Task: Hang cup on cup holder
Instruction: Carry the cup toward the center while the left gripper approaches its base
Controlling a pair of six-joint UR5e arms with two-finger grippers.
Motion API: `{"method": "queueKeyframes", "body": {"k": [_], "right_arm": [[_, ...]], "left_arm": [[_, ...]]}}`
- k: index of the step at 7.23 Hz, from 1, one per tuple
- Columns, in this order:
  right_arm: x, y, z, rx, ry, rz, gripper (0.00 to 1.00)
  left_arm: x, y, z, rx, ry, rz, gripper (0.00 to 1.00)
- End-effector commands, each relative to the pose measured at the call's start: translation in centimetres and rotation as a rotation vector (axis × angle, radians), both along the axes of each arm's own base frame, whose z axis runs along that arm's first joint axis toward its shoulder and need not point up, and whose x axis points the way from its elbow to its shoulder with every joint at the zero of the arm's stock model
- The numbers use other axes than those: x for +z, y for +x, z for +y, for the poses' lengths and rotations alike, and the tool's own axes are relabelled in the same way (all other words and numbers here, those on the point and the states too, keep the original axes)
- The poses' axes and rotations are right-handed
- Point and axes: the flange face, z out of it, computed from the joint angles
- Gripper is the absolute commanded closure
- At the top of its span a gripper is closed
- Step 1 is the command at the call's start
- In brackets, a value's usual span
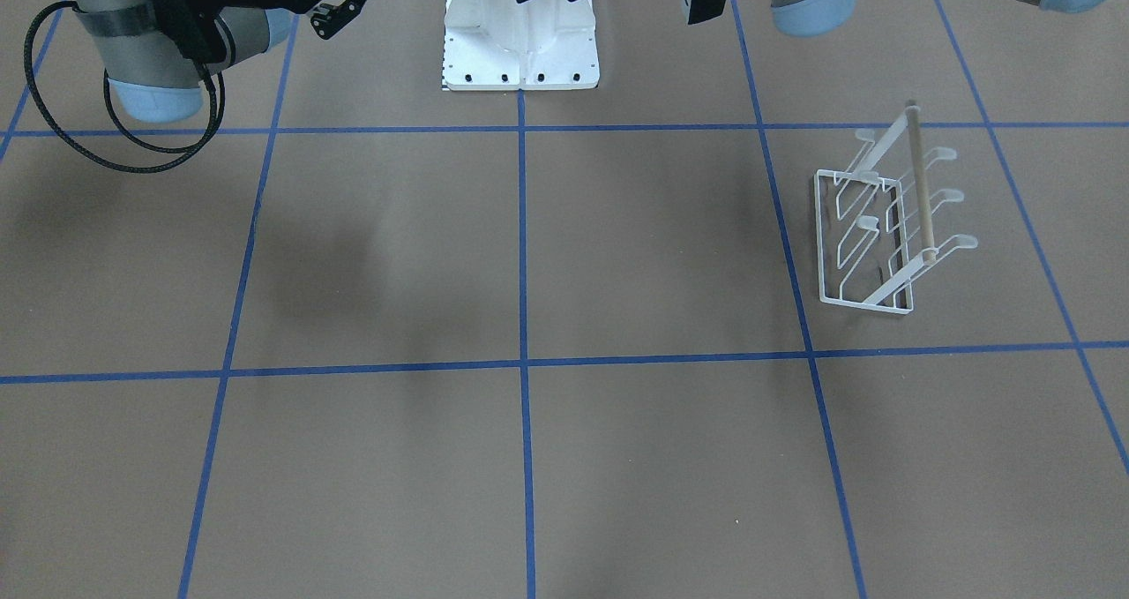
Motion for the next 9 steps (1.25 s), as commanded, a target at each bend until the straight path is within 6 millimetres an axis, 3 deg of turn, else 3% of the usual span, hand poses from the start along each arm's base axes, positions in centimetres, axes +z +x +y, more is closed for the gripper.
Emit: {"method": "queueKeyframes", "body": {"k": [1, 9], "right_arm": [[-0.1, -0.8, 0.6, -0.003, -0.017, -0.017, 1.00], [-0.1, -1.8, 1.6, -0.024, -0.025, -0.024, 1.00]], "left_arm": [[-0.1, 0.4, 0.7, 0.018, 0.002, 0.006, 0.02], [-0.6, 0.7, 1.5, 0.054, -0.021, 0.024, 0.02]]}}
